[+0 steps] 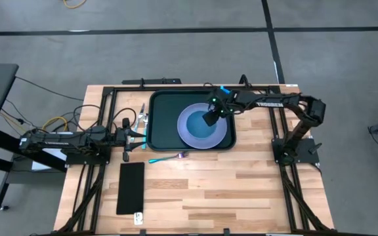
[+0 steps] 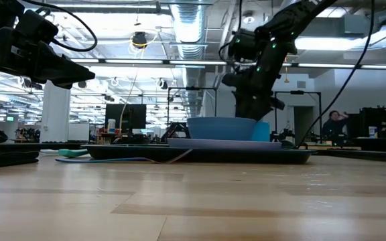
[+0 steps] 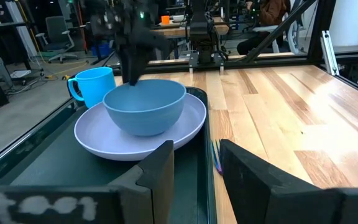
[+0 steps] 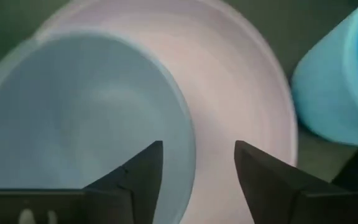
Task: Set up tray
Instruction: Put the black napkin on the black serving tray to the left of the purple plate
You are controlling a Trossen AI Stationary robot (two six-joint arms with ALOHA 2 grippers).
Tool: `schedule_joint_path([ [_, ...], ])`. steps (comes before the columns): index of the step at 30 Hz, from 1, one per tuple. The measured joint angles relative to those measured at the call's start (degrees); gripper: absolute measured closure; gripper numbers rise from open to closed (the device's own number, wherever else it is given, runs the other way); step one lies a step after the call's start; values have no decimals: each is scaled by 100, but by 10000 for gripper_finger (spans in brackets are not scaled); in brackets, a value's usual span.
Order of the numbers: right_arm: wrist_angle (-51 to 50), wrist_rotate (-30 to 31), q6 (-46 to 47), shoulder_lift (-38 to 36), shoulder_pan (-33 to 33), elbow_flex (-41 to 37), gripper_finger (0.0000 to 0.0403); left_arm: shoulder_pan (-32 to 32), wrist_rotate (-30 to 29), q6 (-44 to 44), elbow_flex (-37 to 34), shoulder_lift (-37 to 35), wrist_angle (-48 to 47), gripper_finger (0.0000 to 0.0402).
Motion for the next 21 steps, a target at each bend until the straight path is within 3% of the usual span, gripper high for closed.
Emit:
schedule_joint_path([
  [5,-63,263,1,-742,39,0,198,0,0,0,-1,0,1,281],
  [9,-232,935,-108,-1549,352,0,195,0,0,0,-1,0,2,281],
  [15,-644,2357,-626,-2609,1427,-155,201,0,0,0,-2,0,0,281],
  [21,-569,2602,-1214,-3407,2795,-1090,210,0,0,0,-2,0,1,281],
])
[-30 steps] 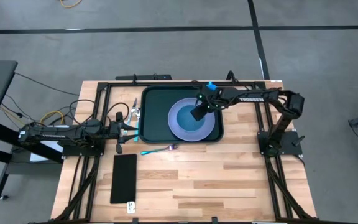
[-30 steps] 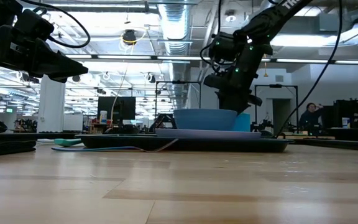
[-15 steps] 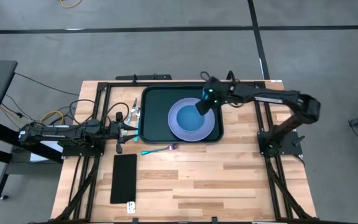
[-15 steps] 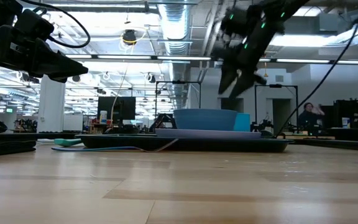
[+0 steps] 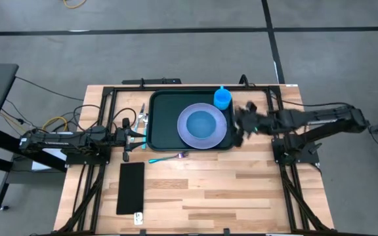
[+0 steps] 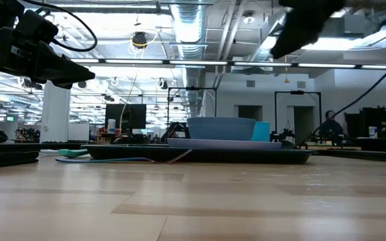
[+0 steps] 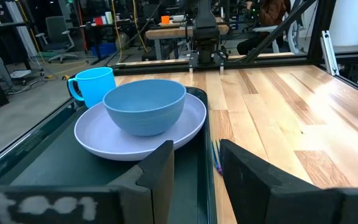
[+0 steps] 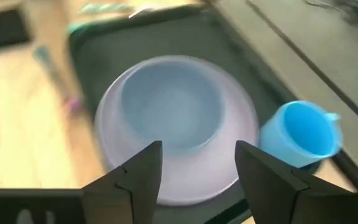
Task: Set up tray
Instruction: Put the black napkin on the black serving tray to the left of the purple plate
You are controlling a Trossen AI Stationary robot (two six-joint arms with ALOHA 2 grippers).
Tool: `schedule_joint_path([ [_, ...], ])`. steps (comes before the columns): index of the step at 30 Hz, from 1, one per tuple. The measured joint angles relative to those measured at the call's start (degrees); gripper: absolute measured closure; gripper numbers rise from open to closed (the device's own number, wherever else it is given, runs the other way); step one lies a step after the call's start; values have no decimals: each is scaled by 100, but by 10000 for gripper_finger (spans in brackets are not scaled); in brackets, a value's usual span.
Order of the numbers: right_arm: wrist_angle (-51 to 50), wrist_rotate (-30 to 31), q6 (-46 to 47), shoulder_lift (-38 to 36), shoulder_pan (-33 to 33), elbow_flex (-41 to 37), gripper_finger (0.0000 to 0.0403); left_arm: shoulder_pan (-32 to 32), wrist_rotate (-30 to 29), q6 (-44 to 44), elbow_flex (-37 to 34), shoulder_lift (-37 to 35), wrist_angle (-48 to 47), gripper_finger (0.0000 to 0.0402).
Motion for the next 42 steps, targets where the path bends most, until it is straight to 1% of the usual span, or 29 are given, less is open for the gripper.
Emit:
schedule_joint_path([
  [4,68,231,274,-279,696,-516,215,0,0,0,0,0,-1,281],
  [9,91,262,1203,-317,1183,-787,216,0,0,0,0,0,0,281],
  [13,181,247,1663,-72,1400,-885,212,0,-1,0,1,0,1,281],
  [16,275,239,1818,222,1518,-886,209,0,-2,0,1,0,1,281],
  [18,368,222,2098,454,1570,-888,209,0,-16,1,1,0,2,281],
  [19,429,224,2255,580,1588,-888,209,4,-175,6,1,1,40,281],
  [21,547,250,2574,863,1629,-888,212,35,-861,144,2,0,155,281],
  [23,731,253,2849,1157,1676,-888,215,33,-1329,248,0,-2,184,281],
  [25,976,297,2916,1435,1731,-888,219,33,-1622,275,0,0,209,281],
  [28,1330,524,2916,1804,1808,-888,225,32,-1870,277,1,1,223,281],
  [31,1423,680,2885,2042,1796,-856,229,37,-2309,426,0,0,255,281],
  [36,1441,1085,2862,2094,1807,-836,235,33,-2343,370,0,0,257,281],
  [39,1580,1273,2630,2081,1835,-836,238,33,-2339,318,0,0,261,281],
  [41,1749,1162,2277,2081,1843,-836,240,33,-2186,-138,1,0,263,281],
  [42,1860,1039,2118,2081,1848,-836,241,33,-2023,-584,0,0,274,281],
])
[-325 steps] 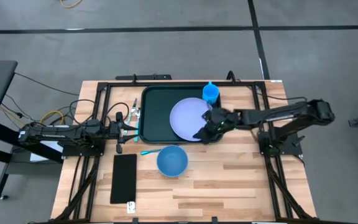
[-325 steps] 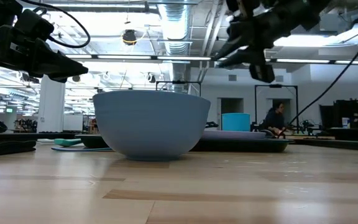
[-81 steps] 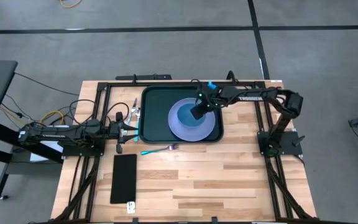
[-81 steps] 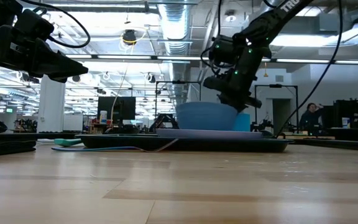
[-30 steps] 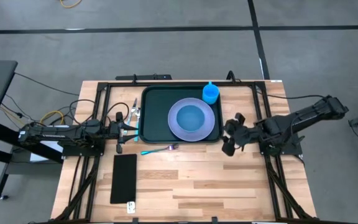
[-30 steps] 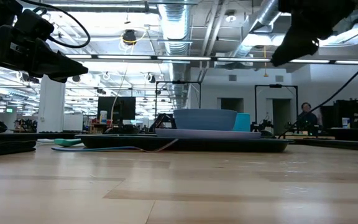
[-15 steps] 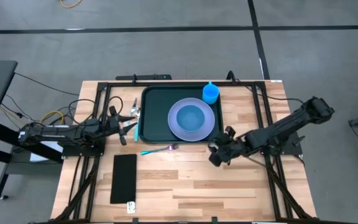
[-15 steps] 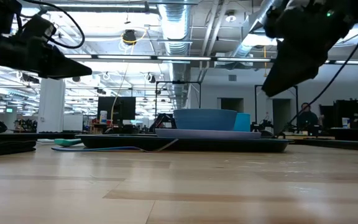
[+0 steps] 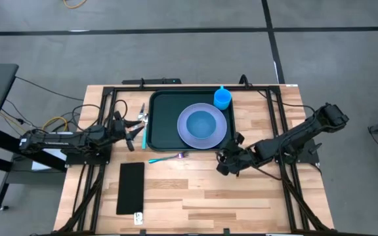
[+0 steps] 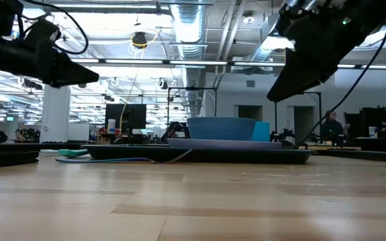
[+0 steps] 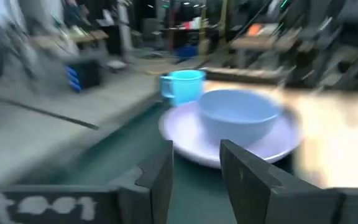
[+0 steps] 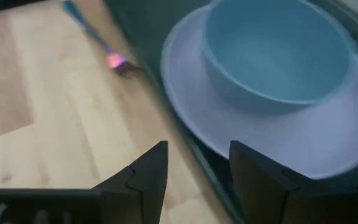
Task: Set up tray
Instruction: Put the black napkin on the black serving tray to the left of the purple plate
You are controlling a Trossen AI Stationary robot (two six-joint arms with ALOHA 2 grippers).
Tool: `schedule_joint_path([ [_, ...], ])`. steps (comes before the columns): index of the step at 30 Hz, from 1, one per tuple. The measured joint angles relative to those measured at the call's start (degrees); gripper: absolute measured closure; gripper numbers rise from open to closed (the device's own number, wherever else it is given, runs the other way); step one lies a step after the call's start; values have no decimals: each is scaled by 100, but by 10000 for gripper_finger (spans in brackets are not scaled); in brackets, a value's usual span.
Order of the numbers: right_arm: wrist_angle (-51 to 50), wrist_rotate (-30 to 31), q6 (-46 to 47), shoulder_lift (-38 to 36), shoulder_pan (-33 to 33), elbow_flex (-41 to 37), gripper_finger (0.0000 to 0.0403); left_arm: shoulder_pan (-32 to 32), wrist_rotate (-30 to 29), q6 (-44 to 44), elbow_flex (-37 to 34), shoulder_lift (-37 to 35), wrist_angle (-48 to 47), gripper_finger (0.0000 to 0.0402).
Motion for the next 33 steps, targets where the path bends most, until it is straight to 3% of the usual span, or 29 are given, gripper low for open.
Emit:
schedule_joint_path([
  [3,228,-180,-338,9,29,0,245,0,646,-1456,0,-2,114,281],
  [5,257,-174,-578,8,62,2,248,-4,894,-1903,1,0,104,281],
  [11,132,-182,-975,-9,58,4,254,-1,686,-1589,0,0,123,281],
  [15,72,-192,-1246,9,58,4,254,-2,704,-2279,0,0,149,281],
  [21,412,-208,-1251,9,62,4,255,-128,1605,-2591,172,82,29,281],
  [25,466,-591,-1249,9,69,7,252,-548,2052,-2881,401,378,63,281],
  [33,466,-1115,-1247,9,69,7,257,-1712,2137,-3235,1382,1639,-574,281],
])
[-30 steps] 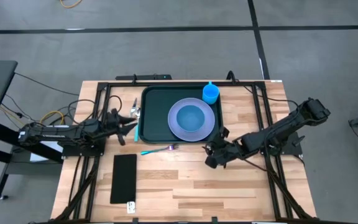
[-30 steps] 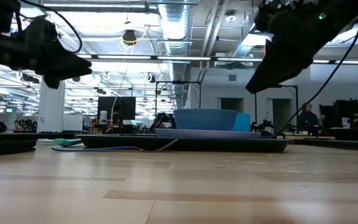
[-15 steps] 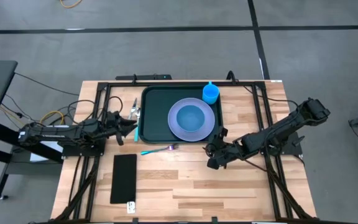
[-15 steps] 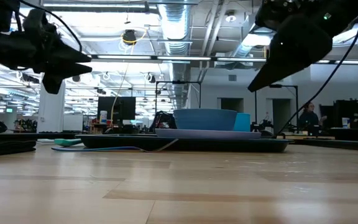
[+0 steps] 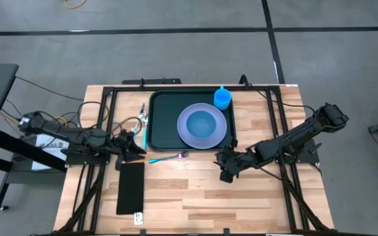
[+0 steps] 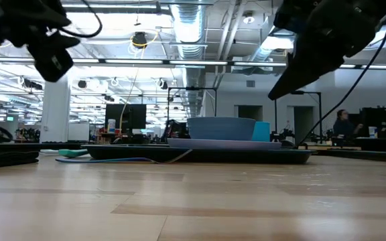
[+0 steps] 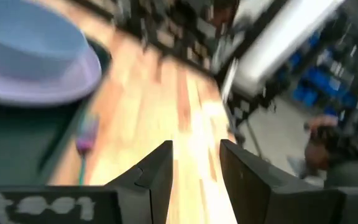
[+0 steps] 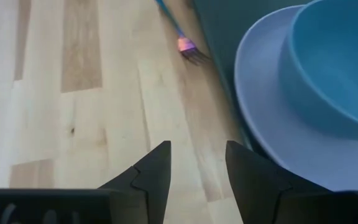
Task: Set up tray
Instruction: Put the black napkin on the black serving tray to the left of the purple plate
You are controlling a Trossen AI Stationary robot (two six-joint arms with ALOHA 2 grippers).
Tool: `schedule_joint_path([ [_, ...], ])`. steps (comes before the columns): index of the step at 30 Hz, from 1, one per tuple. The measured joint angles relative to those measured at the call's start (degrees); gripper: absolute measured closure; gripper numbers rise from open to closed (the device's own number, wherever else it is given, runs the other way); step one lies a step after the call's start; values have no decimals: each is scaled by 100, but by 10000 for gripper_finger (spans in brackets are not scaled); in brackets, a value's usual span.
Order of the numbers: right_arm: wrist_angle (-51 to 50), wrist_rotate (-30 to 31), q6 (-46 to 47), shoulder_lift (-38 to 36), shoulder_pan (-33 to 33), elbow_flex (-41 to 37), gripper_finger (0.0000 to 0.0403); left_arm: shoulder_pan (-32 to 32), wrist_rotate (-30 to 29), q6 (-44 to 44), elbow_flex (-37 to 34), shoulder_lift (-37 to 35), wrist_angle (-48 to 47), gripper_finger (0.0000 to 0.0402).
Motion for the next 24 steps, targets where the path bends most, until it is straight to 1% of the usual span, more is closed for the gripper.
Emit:
schedule_joint_path([
  [2,0,-173,0,0,0,0,258,-270,-90,-160,376,380,-439,281],
  [4,0,-287,0,0,0,0,259,-504,-221,-410,766,775,-1074,281],
  [7,0,-304,0,0,0,0,259,-765,-352,-940,1260,1392,-2049,281],
  [9,0,-304,0,0,0,0,259,-921,-359,-1270,1484,1792,-2424,281],
  [13,1,-341,20,0,0,0,260,-1224,-77,-1797,1745,2506,-2599,281],
  [19,2,-558,103,0,0,0,261,-1695,928,-2657,2001,3491,-2579,281],
  [24,29,-582,105,0,0,0,261,-2132,1218,-2811,2303,4139,-2573,281],
])
